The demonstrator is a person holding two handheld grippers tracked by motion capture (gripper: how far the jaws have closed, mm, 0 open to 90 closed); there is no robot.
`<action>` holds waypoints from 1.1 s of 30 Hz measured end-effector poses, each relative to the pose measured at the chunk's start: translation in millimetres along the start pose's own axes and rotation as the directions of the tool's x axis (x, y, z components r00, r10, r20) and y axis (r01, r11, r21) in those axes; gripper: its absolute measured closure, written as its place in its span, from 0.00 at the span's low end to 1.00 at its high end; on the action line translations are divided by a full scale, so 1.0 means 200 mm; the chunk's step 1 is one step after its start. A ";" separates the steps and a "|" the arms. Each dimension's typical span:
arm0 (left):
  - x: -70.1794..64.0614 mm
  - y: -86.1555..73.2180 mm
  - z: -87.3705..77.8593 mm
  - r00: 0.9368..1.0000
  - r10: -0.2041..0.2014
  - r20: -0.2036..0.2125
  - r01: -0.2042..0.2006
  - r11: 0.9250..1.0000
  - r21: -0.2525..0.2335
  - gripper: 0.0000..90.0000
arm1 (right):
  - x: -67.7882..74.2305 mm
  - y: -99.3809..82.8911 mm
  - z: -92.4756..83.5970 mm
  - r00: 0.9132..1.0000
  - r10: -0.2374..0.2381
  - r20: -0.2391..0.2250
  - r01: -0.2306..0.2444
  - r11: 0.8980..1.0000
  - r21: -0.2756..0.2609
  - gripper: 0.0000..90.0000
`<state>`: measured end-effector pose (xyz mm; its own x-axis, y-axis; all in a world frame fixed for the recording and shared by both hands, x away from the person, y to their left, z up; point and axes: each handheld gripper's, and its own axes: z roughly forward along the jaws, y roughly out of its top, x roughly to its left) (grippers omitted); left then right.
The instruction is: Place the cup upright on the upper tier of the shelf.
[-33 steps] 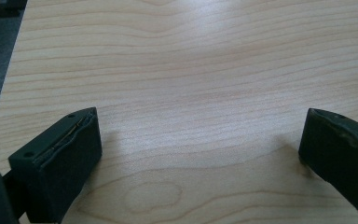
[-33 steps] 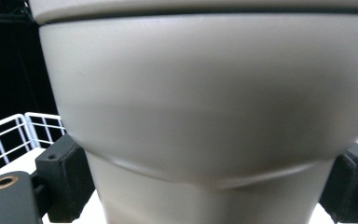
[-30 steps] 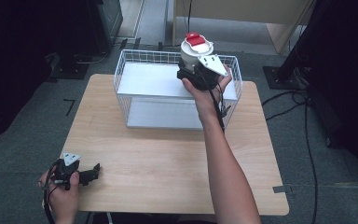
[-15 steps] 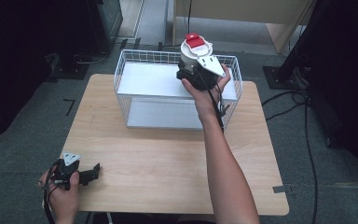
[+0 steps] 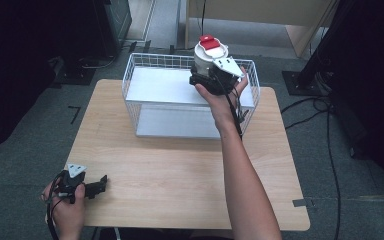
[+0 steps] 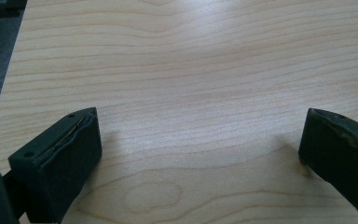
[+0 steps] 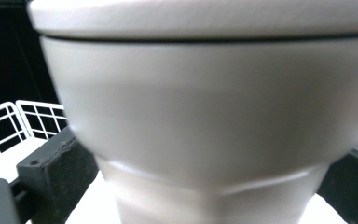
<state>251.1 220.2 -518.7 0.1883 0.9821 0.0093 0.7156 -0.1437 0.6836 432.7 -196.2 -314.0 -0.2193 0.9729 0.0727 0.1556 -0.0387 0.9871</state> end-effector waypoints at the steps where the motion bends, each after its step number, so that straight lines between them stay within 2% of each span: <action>1: 0.00 0.00 0.00 1.000 0.000 0.000 0.000 1.000 0.000 0.00 | 0.00 0.00 0.00 1.000 -0.002 0.001 0.002 1.000 0.004 0.00; 8: 0.00 0.00 0.00 1.000 0.000 0.000 0.000 1.000 0.000 0.00 | 0.00 0.00 -0.04 1.000 -0.013 -0.014 0.013 1.000 0.015 0.00; 15: 0.00 0.00 0.00 1.000 0.000 0.000 0.000 1.000 0.000 0.00 | 0.00 -0.01 -0.09 1.000 -0.022 -0.010 0.022 1.000 0.017 0.00; 25: 0.00 0.00 0.00 1.000 0.000 0.000 0.000 1.000 0.000 0.00 | -0.05 -0.05 -0.19 1.000 -0.015 0.001 0.015 1.000 0.006 0.00; 33: 0.00 0.00 0.00 1.000 0.000 0.000 0.000 1.000 -0.002 0.00 | -0.09 -0.12 -0.30 1.000 -0.016 0.001 0.016 1.000 0.012 0.00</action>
<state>251.2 220.2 -518.8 0.1881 0.9821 0.0089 0.7146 -0.1430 0.6848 375.9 -226.0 -331.1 -0.2213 0.9736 0.0567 0.1639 -0.0202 0.9863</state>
